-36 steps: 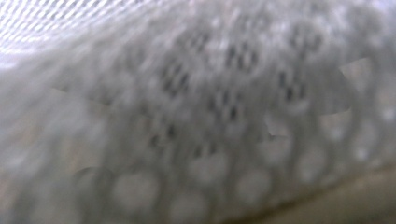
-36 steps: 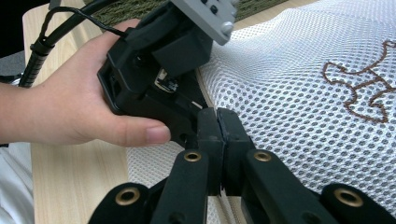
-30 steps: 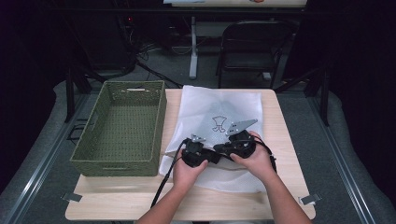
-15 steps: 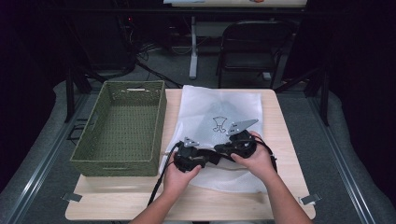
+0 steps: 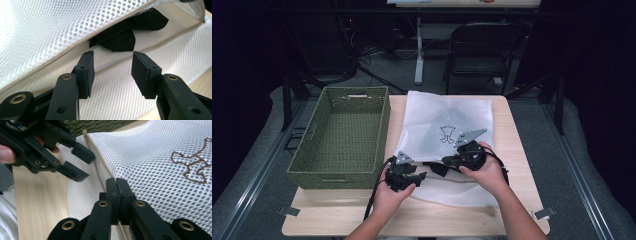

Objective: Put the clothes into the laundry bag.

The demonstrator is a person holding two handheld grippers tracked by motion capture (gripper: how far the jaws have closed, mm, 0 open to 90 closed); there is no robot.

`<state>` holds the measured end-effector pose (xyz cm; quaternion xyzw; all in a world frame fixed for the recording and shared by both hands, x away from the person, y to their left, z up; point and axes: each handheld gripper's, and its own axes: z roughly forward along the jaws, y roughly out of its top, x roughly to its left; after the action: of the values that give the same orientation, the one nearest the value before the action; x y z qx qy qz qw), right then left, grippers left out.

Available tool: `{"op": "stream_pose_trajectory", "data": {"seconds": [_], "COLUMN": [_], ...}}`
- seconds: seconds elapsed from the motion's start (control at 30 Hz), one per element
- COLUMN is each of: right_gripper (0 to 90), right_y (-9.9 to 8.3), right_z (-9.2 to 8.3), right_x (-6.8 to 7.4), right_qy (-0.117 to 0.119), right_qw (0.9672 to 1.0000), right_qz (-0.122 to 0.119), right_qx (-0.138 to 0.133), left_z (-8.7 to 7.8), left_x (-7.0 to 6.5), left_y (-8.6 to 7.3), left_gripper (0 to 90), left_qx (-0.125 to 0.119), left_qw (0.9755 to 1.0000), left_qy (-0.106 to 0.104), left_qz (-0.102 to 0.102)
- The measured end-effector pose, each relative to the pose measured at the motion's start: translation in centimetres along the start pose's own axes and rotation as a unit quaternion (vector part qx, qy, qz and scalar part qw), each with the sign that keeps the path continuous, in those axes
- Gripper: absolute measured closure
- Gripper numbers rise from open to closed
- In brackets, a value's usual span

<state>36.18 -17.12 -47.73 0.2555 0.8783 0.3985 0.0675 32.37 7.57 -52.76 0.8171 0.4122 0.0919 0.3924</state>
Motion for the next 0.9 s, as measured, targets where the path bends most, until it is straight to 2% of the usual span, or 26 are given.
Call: {"op": "stream_pose_trajectory", "data": {"seconds": [0.13,0.47,0.9], "right_gripper": [89.4,89.5,89.4], "right_y": [-0.2,-1.1,-1.7], "right_z": [-0.1,-1.1,-2.1], "right_x": [-0.1,-0.3,0.1], "right_qy": [0.002,0.002,0.002], "right_qw": [1.0,0.9999,0.9999], "right_qz": [0.005,0.011,0.011], "right_qx": [0.002,0.0,-0.005], "left_z": [-1.2,-3.5,-5.3], "left_x": [0.2,0.6,1.0], "left_y": [-0.3,-1.2,-2.8], "left_gripper": [53.1,52.5,51.2], "left_qx": [-0.004,-0.008,-0.011], "left_qw": [0.9999,0.9998,0.9997], "left_qy": [0.008,0.011,0.021], "left_qz": [0.011,0.011,0.004]}}
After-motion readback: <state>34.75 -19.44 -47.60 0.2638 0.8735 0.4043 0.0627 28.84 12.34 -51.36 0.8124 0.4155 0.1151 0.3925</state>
